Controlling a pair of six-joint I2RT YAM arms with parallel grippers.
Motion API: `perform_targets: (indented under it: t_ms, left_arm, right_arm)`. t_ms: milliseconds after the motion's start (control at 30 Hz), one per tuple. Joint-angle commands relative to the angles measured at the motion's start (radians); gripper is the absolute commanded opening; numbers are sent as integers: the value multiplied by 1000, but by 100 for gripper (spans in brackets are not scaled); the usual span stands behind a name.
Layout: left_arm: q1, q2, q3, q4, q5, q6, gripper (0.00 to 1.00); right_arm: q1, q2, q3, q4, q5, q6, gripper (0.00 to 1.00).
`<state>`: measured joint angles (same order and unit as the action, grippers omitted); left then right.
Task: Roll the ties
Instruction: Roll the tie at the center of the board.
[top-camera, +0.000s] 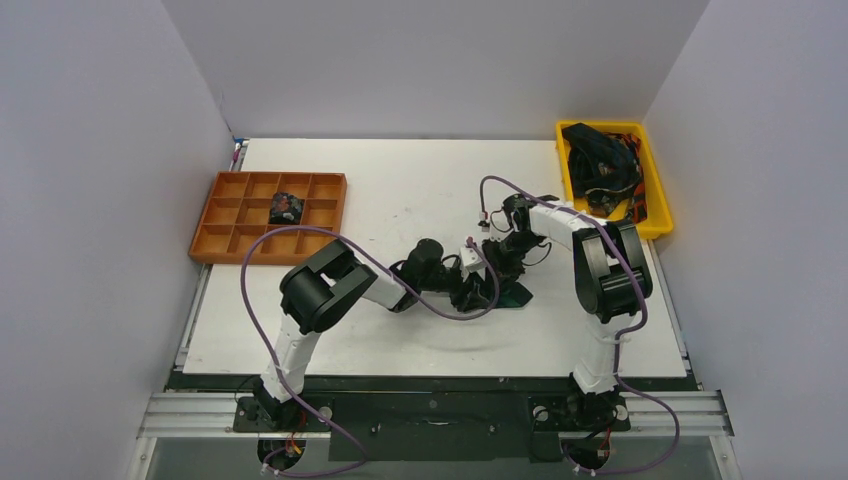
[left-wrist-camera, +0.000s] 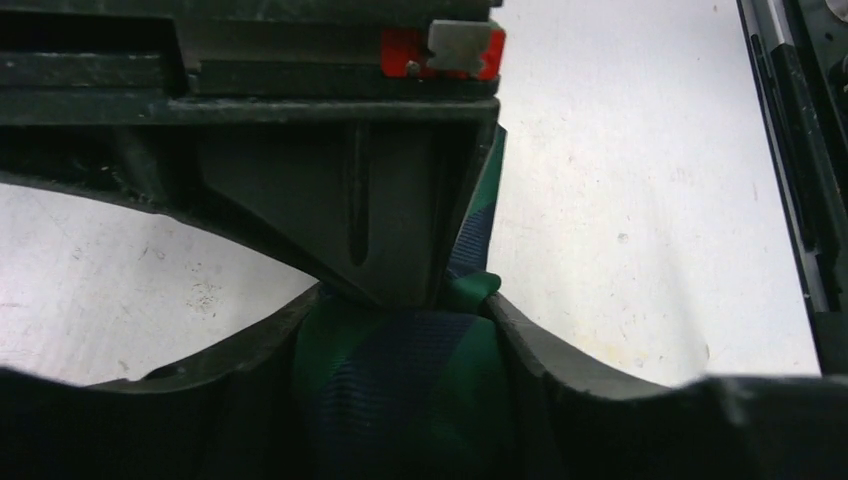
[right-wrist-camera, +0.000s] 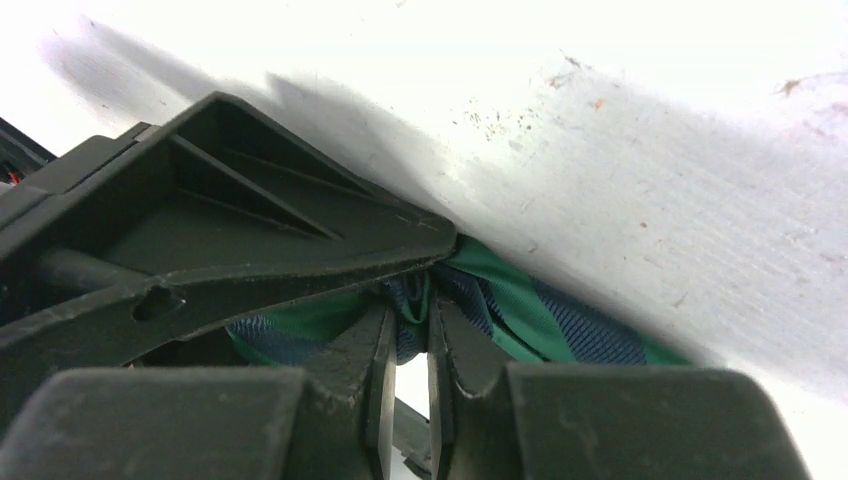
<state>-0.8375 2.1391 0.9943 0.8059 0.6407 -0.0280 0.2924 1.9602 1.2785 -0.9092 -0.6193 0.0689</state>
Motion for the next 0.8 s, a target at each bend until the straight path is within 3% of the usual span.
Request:
perform_targets:
  t_ms: [0,67,133,267,400,600,767]
  left_arm:
    - [2,6,-17,8,-9,12,36]
    - [5,-17,-48,-32,-19,85,23]
    - [4,-45,-85,-83,-43,166,19]
    - [3,-77,-129,-175,-94,259,19]
    - [3,-75,-127,-220,-112,286,19]
    - [-6,-71,-105,-248,-129,290,23]
    - [-6,-67,-94,-270,-131,292,24]
  right_arm:
    - [27,83,-42,251,125,-13,0]
    - [21,69,-43,252,125,-33,0]
    - [6,48,-36,235,110,-48,1]
    - [-41,-22,-30,175,3,-41,30]
    - [-75,-107,-60,146,-157,11,44]
    - [-47,-142,-83,149,-307,49,50]
    - [-20,-119,-68,147,-315,55,50]
